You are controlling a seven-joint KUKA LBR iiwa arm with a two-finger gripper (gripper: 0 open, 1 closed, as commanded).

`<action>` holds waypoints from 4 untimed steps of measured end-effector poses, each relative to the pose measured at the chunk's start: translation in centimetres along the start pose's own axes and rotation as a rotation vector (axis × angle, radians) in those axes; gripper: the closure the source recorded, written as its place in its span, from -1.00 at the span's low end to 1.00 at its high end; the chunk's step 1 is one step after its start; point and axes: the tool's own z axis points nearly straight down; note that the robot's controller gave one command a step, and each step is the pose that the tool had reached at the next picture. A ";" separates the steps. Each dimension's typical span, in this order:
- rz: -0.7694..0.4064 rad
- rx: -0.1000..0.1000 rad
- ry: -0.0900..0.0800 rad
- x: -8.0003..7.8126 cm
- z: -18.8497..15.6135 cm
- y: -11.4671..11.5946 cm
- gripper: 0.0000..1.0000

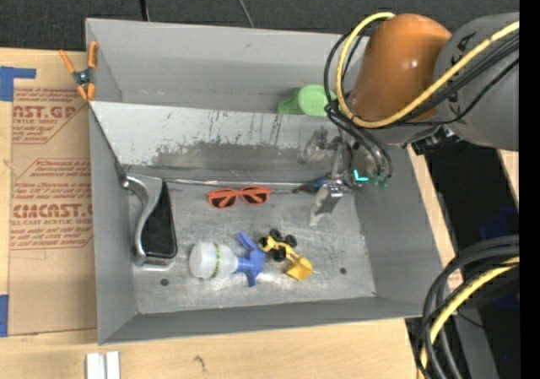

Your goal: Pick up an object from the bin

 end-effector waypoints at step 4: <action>-0.125 0.000 -0.006 1.5 9.9 4.1 -1.00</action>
Offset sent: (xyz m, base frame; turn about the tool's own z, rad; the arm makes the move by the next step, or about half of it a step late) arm -0.0160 0.0399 -0.0980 -0.1251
